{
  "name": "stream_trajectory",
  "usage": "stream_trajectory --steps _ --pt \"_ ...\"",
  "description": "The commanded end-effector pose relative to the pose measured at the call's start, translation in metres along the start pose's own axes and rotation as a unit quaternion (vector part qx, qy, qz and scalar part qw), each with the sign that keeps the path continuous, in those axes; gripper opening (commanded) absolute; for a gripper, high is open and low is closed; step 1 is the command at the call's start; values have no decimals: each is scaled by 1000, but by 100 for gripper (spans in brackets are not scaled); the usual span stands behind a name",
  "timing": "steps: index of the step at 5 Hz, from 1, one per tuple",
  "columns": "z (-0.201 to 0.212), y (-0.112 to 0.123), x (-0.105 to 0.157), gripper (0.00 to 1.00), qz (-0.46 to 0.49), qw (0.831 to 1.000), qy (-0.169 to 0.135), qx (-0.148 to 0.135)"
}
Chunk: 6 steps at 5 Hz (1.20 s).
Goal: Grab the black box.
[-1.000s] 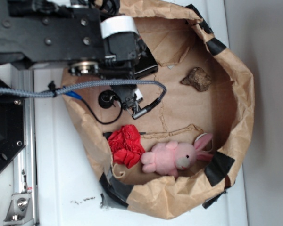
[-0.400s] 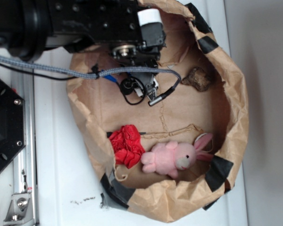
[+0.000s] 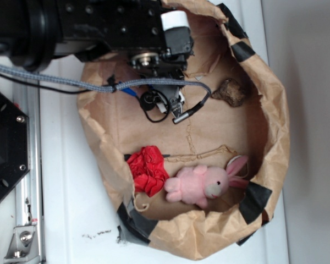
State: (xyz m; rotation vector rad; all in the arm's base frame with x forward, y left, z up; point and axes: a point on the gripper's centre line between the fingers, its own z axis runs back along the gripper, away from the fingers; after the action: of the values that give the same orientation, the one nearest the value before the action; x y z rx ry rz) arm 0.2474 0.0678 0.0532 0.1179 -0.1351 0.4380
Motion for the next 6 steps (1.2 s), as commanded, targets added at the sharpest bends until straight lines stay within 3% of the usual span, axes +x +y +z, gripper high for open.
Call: stream_trajectory --steps 1,2,3,4,5,6 --pt "9 9 13 100 12 999 -39 -1" --pt "4 18 31 100 34 998 -55 2" --pt "2 20 36 100 36 993 -111 25" --pt "-4 14 26 100 10 992 -121 38" --pt "-17 -2 7 100 -19 998 -52 27" --pt "-17 -19 -9 100 -43 999 19 -4"
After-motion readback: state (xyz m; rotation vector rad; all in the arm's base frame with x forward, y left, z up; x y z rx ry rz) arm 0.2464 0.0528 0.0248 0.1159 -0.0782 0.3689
